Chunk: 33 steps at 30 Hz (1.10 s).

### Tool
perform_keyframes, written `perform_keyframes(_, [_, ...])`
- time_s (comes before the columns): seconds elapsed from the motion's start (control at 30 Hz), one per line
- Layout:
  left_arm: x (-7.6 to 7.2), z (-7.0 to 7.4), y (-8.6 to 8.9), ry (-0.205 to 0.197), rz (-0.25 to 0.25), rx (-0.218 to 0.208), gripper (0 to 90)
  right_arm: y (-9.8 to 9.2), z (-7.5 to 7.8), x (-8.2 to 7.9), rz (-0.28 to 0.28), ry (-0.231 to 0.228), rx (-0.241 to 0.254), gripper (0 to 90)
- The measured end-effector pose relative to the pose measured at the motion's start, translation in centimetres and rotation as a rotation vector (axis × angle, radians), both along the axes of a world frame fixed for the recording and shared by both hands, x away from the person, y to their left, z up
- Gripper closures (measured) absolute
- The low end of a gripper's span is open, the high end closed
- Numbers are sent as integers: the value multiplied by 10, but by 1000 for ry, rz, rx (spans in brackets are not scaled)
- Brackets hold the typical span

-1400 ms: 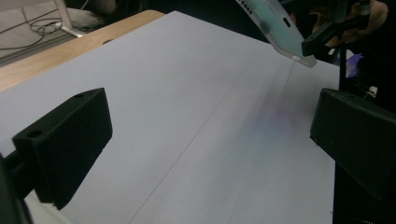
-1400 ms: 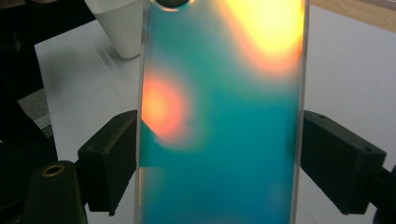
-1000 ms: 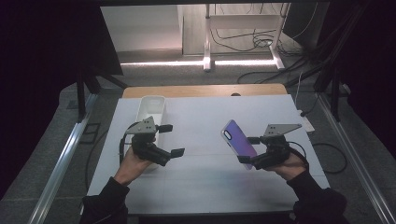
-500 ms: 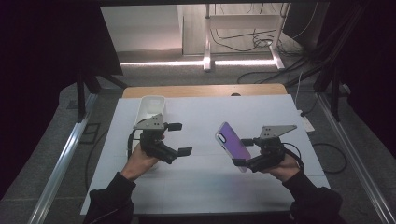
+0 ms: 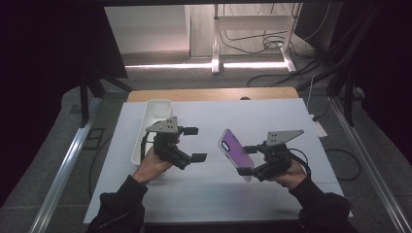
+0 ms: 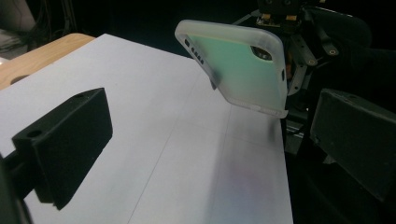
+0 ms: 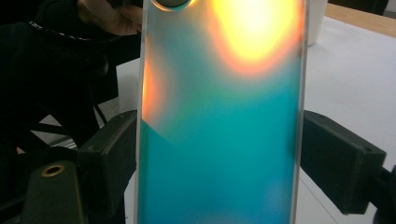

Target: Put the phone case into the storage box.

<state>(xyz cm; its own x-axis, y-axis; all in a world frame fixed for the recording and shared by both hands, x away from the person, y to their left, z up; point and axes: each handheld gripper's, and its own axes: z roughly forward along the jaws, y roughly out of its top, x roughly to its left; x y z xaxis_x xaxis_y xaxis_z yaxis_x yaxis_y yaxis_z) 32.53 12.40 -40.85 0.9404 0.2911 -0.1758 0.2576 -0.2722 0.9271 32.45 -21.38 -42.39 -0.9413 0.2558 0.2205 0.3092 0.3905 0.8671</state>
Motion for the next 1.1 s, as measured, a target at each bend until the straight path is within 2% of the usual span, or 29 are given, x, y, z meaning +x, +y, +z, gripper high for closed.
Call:
perform_keyframes(0.53, [-2, 1, -21, -20, -97, -35, 0, 14, 2, -6, 103, -16, 40, 167])
perform_keyframes(1.1, [-9, 2, -32, -39, -177, -66, 0, 25, 2, -11, 172, -18, 67, 167])
